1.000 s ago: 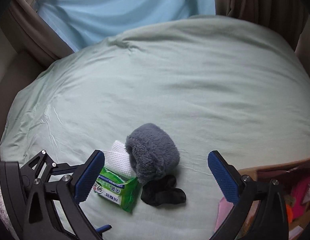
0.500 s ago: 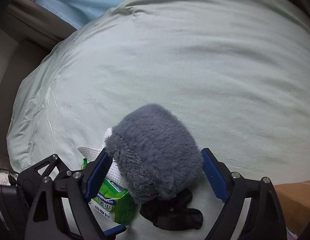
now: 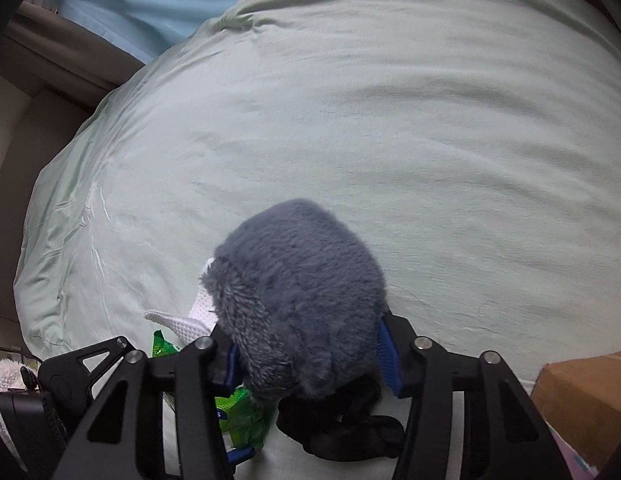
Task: Organize soft objects
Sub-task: 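Grasp the green wipes pack with the left tool while the right tool grasps the grey plush, then carry the wipes pack and grey plush into the box and open both tools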
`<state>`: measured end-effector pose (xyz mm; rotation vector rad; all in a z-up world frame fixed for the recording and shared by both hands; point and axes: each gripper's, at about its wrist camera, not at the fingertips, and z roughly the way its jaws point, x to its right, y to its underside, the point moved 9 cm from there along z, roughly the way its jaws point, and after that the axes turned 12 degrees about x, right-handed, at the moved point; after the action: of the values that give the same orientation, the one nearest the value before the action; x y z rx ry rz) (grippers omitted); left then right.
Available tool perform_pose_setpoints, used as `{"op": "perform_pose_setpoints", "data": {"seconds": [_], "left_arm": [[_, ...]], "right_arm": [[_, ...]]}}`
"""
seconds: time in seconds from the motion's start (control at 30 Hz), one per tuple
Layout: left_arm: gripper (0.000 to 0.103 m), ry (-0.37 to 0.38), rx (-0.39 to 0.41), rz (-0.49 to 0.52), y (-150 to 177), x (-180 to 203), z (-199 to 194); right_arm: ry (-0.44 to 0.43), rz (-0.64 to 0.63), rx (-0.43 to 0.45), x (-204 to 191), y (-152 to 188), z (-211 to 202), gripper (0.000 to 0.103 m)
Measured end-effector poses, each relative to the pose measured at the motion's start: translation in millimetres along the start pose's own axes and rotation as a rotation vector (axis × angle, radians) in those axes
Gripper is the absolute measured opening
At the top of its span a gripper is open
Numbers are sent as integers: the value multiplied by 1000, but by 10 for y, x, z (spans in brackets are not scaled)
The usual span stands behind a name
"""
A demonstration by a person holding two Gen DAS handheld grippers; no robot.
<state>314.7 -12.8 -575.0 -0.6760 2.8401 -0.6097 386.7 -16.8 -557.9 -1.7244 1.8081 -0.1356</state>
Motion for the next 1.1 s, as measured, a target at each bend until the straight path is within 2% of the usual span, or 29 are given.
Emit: {"op": "perform_pose_setpoints", "data": {"seconds": [0.07,0.17,0.57,0.77,0.9,1.1], "left_arm": [[48,-3,2,-32,-7,-27,-53],[46,-18,11,-79,-12,-60,-154],[42,-82,88,-209,-79,-109,-767],[42,-133,140,-314,-68,-30,-1367],[42,-151,188,-380,-87,-106,-1830],[42,-164,262,-385,-310,124,-2317]], "right_arm": [[4,15,18,4,-38,-76,49],[7,23,40,-8,-75,-200,49],[14,12,131,-246,-135,-819,49],[19,19,201,-471,-141,-1416,49],[31,21,249,-642,-148,-1916,49],[64,66,314,-677,-105,-2654,48]]}}
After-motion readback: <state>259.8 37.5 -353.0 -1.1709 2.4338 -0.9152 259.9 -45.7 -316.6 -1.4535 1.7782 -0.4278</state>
